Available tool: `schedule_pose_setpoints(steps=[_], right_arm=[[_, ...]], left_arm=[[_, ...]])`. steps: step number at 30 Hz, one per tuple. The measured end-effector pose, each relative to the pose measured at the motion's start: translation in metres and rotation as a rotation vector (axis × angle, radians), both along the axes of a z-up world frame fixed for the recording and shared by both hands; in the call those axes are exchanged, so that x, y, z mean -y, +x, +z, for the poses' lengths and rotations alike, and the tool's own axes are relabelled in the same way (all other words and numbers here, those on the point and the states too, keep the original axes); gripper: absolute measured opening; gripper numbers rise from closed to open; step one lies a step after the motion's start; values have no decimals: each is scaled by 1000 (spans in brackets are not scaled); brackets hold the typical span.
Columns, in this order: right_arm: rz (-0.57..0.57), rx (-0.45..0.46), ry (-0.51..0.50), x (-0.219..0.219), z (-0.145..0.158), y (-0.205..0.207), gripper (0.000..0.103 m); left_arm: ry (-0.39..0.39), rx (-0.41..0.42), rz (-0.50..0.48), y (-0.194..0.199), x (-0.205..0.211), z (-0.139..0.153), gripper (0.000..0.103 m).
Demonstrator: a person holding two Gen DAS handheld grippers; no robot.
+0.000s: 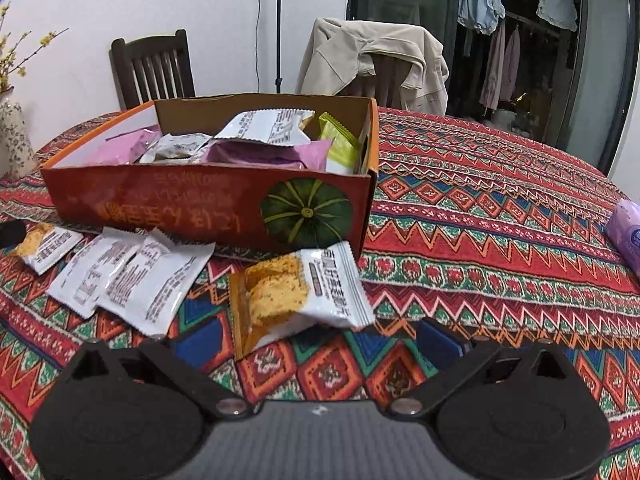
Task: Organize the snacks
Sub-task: 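Move both open tools back toward the remaining snacks, then grasp an orange cracker bag with the right tool while the left tool grasps another cracker bag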
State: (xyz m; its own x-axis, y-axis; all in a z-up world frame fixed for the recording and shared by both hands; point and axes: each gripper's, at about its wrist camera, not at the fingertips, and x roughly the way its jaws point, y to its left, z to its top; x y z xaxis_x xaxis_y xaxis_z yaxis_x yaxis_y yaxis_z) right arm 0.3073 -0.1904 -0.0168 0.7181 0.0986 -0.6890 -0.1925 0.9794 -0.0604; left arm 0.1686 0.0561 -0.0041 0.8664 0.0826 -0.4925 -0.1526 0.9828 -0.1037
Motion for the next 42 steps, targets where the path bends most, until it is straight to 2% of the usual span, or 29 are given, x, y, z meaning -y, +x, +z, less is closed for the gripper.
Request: schedule_pose_setpoints(steps=[4,9,13,22,23,27,28,29,36,42], right_arm=[[4,-18,-30,-5,-5,14,103],[11,-37,33,-2,-8,29,103],[18,19,40,-2,-13,31,103],[34,21,54,0,-14,31,102],[35,28,54,0,-14,29,97],[49,67,63,-2,-11,21,62],[60,72,71,-3,-10,18,57],[63,85,73,-3,-9,16,45],[54,175,81,0,3,2,31],[54,230,117,5,13,-7,30]], left_arm=[[-14,1,5,0,-3,0,103],[-19,2,8,0,-3,-1,103],[-17,2,7,0,-3,-1,103],[-27,2,22,-1,-5,-1,103],[-28,0,24,0,-6,-2,103],[-32,-4,32,0,-7,-3,103],[-32,-5,34,0,-7,-3,103],[-32,-5,35,1,-7,-3,103],[-15,-11,49,0,-5,0,103],[35,-19,29,5,3,9,103]])
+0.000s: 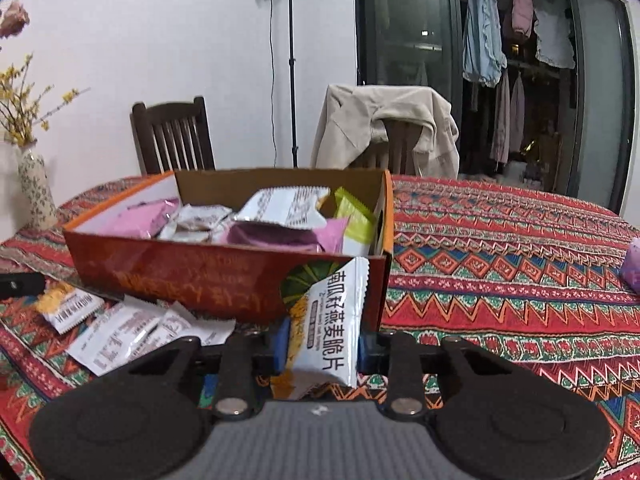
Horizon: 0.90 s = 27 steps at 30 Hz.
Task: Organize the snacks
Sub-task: 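Grasp an orange cracker bag with the right tool while the left tool grasps another cracker bag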
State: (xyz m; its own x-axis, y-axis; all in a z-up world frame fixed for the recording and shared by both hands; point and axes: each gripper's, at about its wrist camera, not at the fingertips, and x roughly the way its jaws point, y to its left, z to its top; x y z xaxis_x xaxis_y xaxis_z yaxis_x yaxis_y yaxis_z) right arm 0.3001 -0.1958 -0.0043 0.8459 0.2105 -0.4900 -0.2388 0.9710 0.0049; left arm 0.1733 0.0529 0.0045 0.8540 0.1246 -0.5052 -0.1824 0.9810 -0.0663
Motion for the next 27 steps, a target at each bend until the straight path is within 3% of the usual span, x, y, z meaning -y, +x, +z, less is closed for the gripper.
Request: schedule_pose_setpoints(steps=[3,8,13,27], right_arm=[[1,17,9,1,3,-3,30],[-12,28,24,6,5,-6,30],[-9,26,21,5,5,-6,30],[-3,1,9,1,-2,-3,31]], left_arm=[[28,-18,-6,7,5,2,103],[94,-119,10,25,12,-8,103],[84,-186,6,38,10,-24,103],[48,-205,3,48,4,-35,103]])
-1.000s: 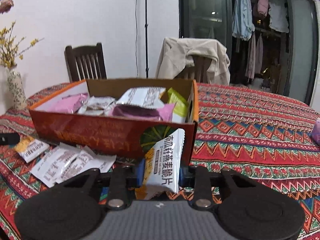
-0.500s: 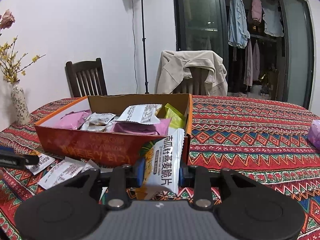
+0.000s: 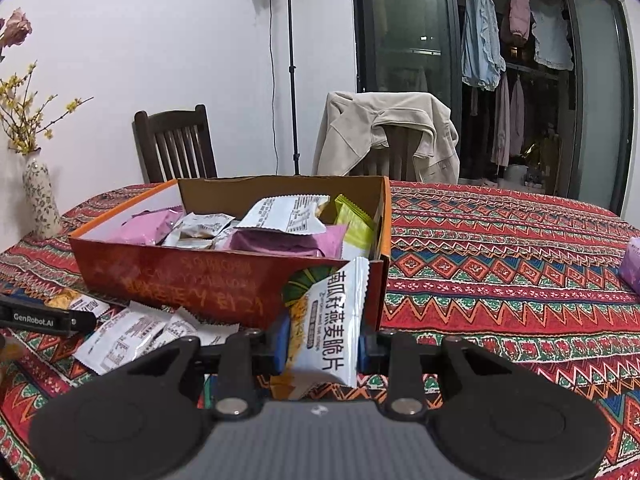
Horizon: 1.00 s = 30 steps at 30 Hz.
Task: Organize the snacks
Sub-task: 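Grasp an orange cracker bag with the right tool while the left tool grasps another cracker bag, then carry both cracker bags over the box and open both tools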
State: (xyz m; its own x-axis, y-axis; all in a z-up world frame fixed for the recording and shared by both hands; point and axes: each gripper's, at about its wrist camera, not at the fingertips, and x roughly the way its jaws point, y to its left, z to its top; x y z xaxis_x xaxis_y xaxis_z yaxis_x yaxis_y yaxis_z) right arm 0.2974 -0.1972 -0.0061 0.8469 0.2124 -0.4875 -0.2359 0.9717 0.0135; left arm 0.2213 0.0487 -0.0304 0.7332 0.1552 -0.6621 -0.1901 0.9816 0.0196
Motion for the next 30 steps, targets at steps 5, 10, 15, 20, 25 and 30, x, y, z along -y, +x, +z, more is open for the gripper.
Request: schedule_pose_setpoints(steps=[5,10,15,20,25,30], right_arm=[[1,-6,-4,-1,-1,1,31],[0,-10,-6,-2,-2,2,31],[3,-9,-8,-2,-3,1,31],[5,-5,-7,-2,-3,1,31],[16,2,-8,-3,-2,0,31],[32,18,-13,-5,0,-3,31]], left_arm=[[-2,5,-8,-1,1,1,100],[1,33,-18,-5,3,3,77],[-8,48,-29,-8,3,4,68],[-17,66,-28,-12,2,6,65],[-28,95,-36,-15,2,10,63],[-30,123,-36,-20,2,16,63]])
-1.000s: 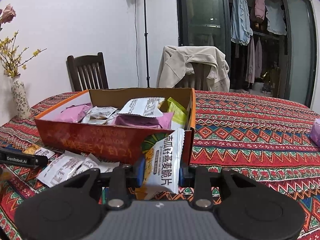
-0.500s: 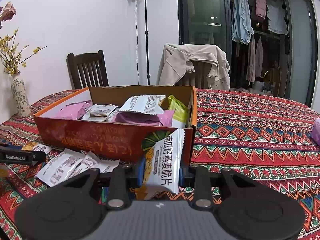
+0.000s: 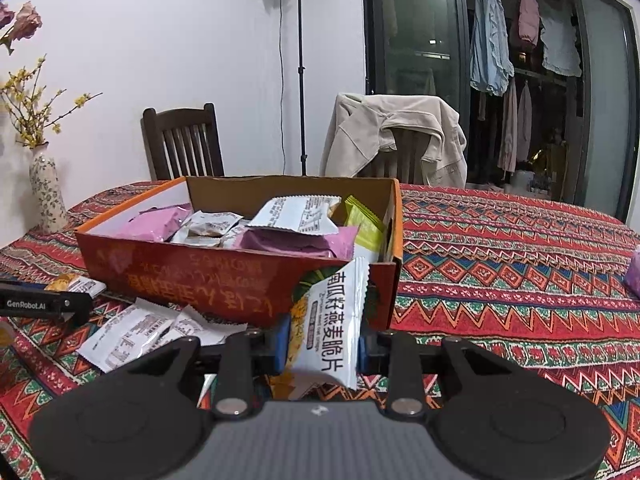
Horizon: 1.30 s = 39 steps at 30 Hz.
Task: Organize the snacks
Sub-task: 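Carry both cracker bags over the box and open both tools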
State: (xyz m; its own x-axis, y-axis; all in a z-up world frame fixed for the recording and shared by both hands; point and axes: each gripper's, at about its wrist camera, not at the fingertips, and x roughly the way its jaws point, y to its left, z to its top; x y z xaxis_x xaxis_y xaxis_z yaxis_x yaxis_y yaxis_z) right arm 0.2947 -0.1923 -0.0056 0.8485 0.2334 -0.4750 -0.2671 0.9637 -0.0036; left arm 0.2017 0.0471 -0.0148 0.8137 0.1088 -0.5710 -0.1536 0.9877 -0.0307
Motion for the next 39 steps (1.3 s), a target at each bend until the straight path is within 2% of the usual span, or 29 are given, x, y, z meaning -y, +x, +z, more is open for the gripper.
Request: schedule_pose_setpoints(steps=[7,16,20,29,39], right_arm=[[9,32,-1,1,12,-14,31],[23,93,17,-4,40,-20,31],[21,121,35,-7,55,-14,31],[8,161,51,-18,83,14,31],[-25,157,57,-35,87,63,31]], left_arm=[[-3,64,-35,-20,6,20,63],[8,180,-79,-29,22,64,63],[13,216,-91,-18,30,81,63],[15,223,-95,23,44,99,63],[-4,238,-56,73,50,104,63]])
